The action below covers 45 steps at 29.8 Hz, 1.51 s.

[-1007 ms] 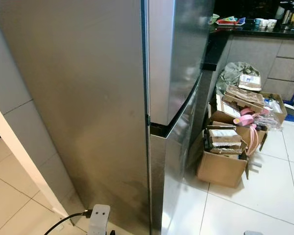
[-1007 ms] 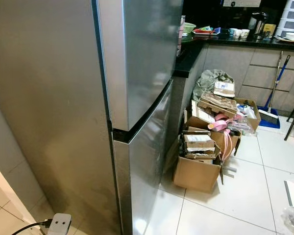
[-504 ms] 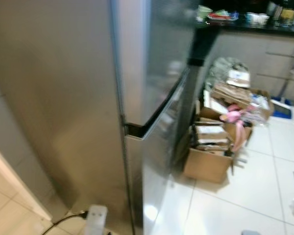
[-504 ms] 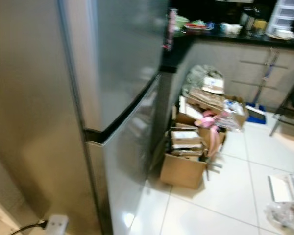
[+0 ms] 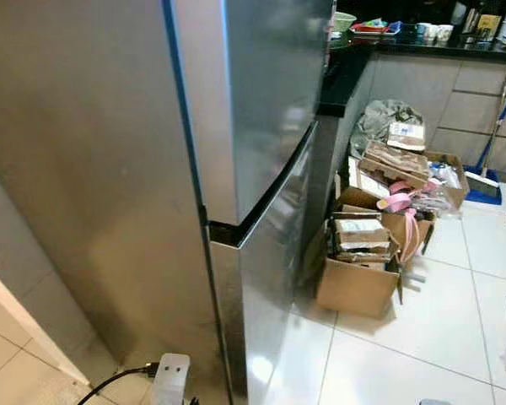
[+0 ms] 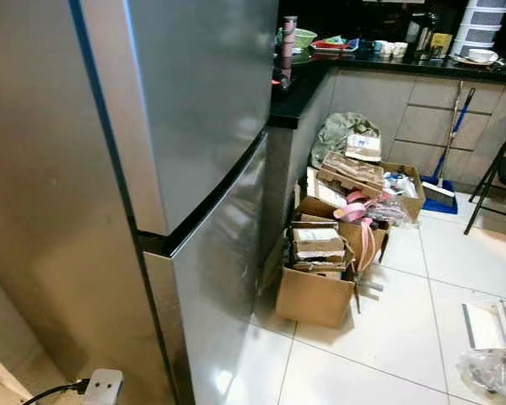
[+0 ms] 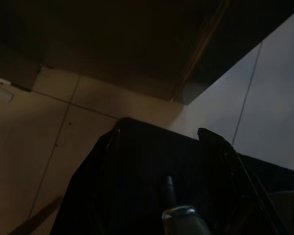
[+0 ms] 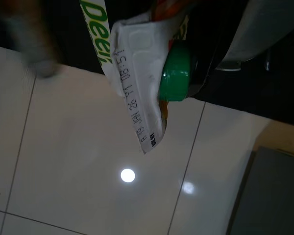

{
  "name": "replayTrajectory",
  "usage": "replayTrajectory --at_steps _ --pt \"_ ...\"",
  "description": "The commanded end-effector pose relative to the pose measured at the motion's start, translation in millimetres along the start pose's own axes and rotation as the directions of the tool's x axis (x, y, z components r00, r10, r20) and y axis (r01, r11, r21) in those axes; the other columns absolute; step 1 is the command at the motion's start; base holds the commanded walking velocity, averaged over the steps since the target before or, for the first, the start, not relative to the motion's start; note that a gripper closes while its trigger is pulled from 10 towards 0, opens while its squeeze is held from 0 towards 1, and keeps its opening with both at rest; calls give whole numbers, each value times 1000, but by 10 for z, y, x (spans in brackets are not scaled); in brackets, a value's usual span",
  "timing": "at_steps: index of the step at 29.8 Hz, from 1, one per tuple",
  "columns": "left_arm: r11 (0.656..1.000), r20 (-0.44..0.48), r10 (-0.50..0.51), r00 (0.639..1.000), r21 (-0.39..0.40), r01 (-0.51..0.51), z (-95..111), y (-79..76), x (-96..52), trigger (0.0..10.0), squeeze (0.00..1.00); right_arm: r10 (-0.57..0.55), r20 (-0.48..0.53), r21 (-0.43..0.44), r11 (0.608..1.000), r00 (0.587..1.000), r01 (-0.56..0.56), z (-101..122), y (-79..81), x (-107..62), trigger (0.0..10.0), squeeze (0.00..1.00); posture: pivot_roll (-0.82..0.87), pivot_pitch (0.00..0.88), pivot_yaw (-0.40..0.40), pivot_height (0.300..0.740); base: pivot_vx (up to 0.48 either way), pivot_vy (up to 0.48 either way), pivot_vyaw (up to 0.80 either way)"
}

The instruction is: Restocking fridge

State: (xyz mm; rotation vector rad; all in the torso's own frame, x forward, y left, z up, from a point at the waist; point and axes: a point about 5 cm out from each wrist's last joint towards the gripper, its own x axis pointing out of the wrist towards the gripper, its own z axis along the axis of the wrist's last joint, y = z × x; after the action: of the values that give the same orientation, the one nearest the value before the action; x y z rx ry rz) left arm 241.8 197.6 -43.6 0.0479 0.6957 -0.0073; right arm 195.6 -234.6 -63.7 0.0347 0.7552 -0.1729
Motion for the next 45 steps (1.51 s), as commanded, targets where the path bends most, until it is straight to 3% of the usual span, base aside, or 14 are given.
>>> replayTrajectory --at_steps 1,8,15,26,30,31,33,34,38,41,45 --pt "1000 -25 11 1000 8 -11 -76 58 -26 10000 0 -11 -20 1 1000 1000 12 -54 -36 -19 10000 0 -108 106 8 740 0 0 0" --pt "999 -25 -7 1000 39 8 -81 33 -26 10000 0 -13 -19 -1 1000 1000 13 -52 -41 -18 10000 0 -111 107 6 740 0 -274 0" --pt "1000 -19 16 1000 -17 -16 -88 47 -30 10000 0 -14 -18 -1 1000 1000 14 -48 -52 -19 10000 0 -111 109 4 740 0 -59 0" --pt "1000 -10 9 1000 -21 -9 -83 45 -32 10000 0 -13 -16 -1 1000 1000 13 -43 -52 -18 10000 0 -112 111 4 740 0 0 0" --pt "997 44 -67 997 29 66 -19 -4 -34 10000 0 -16 -14 1 1000 1000 16 -41 -52 -18 10000 0 -115 119 5 740 0 0 0" --pt "994 97 -108 989 38 105 56 -21 -36 4431 0 -17 -14 2 1000 1000 17 -41 -53 -18 10000 0 -115 119 5 740 0 0 0" --pt "991 133 -132 982 43 128 108 -29 -40 4431 0 -17 -14 2 1000 1000 17 -42 -54 -18 10000 0 -115 121 4 740 0 0 0" --pt "988 164 -156 974 36 152 157 -36 -43 0 0 -17 -14 2 1000 1000 17 -42 -54 -19 10000 0 -115 121 4 740 0 0 0" --pt "978 221 -207 953 67 196 247 -55 -59 0 0 -18 -15 0 1000 1000 18 -47 -57 -21 10000 0 -112 127 1 740 0 0 0" --pt "965 275 -249 929 148 215 326 -57 -92 0 0 -18 -16 -3 1000 1000 18 -54 -63 -24 10000 0 -110 136 -2 740 0 0 0" --pt "972 310 -210 927 166 164 381 17 -103 0 0 -19 -16 -4 1000 1000 19 -56 -71 -27 10000 0 -114 140 -3 740 0 0 0"
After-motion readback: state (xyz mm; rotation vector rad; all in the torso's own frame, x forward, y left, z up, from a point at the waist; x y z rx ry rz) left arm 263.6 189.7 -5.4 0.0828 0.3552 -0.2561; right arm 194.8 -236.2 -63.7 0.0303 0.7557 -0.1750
